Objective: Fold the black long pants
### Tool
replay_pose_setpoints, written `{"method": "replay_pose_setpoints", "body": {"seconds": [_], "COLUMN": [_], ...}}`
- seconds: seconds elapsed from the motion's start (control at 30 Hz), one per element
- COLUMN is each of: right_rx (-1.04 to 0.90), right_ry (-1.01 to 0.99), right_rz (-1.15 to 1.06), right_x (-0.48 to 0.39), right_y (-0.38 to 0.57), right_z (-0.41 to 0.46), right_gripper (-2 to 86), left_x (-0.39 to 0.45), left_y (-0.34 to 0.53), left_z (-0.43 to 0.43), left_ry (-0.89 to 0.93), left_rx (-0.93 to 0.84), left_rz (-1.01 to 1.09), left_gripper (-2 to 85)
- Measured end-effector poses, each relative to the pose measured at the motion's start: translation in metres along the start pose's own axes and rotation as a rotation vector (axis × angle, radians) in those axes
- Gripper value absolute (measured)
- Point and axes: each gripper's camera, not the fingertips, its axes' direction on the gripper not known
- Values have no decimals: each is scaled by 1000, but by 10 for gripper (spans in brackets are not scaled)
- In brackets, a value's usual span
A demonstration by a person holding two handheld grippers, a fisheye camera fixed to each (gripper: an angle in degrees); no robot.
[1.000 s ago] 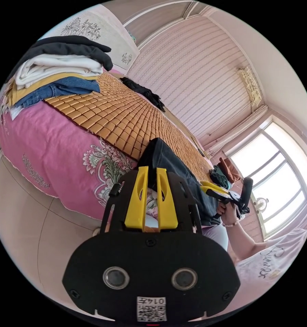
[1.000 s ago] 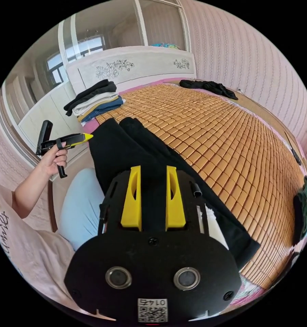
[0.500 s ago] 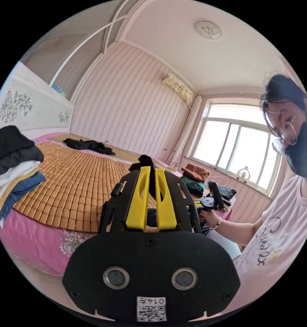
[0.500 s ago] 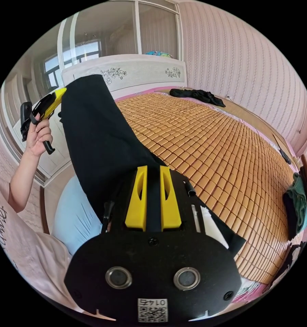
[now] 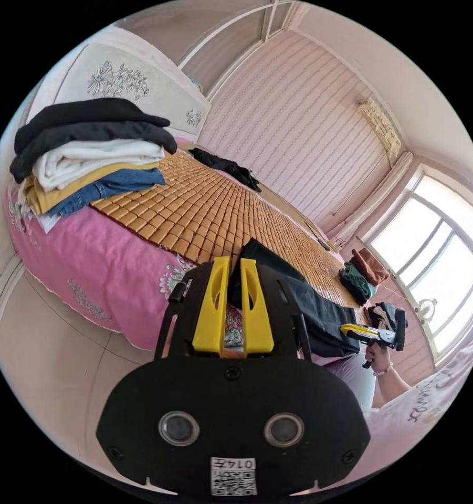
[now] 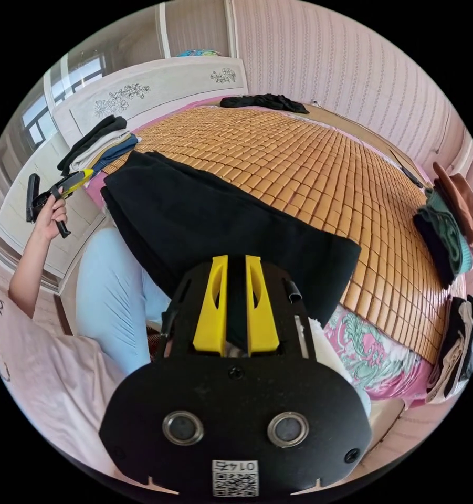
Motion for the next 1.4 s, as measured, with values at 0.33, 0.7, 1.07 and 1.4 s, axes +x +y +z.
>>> {"method": "replay_pose_setpoints", "body": {"seconds": [0.33,0.7,1.07,1.4], "right_rx": [63,-238,-551,-612], "right_ry": [-74,-34,-40,126], "right_rz": [-153,-299,-421,-538], "right_x": [-37,-84,-95,-102], "right_y": [-58,-197,-266,-280], "right_z": [-9,69,81,91], "right_gripper": [1,-4,-5,-4], "left_x": [201,305,327,341], "left_y": [103,216,255,271], "left_z": [93,185,213,239], "left_ry": [169,-20,9,35], "left_rx": [-256,-295,-311,-385], "left_rz": [436,770,873,942], "left_gripper": [-10,-10,-10,-10]}}
